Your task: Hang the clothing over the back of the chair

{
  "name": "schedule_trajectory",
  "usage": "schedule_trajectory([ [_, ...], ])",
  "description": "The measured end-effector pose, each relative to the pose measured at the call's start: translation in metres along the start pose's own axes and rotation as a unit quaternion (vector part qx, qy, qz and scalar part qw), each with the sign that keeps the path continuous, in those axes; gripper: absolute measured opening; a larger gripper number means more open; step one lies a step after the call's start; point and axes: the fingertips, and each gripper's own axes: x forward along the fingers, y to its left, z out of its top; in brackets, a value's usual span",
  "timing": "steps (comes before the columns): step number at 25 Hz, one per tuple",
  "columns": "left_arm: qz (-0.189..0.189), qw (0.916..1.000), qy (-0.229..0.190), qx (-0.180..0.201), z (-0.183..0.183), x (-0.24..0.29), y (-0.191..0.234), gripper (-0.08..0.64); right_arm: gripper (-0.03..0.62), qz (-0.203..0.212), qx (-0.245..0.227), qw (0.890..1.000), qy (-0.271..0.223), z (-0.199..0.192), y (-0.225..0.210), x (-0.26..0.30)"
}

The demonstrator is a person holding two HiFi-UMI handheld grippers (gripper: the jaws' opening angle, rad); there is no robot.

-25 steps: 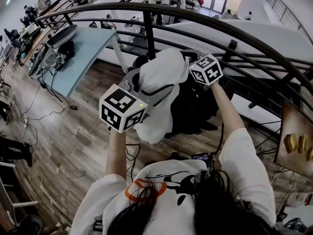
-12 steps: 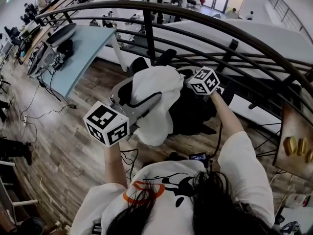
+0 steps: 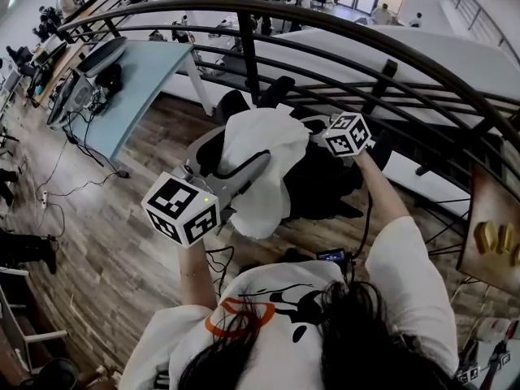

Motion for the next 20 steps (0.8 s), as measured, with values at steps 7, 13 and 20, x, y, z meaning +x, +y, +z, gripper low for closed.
schedule_trajectory([
  [7, -0.008, 1.0000, -0.002, -0.001, -0.003, 0.003, 0.003, 0.424, 0.289, 0.020, 0.018, 0.997, 0.073, -0.047, 0.002, -0.016],
  [13, -0.016, 0.9999, -0.003, -0.004, 0.001, 0.004, 0.003, 0.425, 0.295, -0.020, 0.060, 0.998, 0.018, -0.030, -0.008, -0.056],
  [20, -0.026, 0.9996, 0.003, -0.001, 0.001, 0.007, 0.006, 0.424, 0.245, -0.066, 0.070, 0.993, -0.075, 0.026, 0.005, -0.096],
])
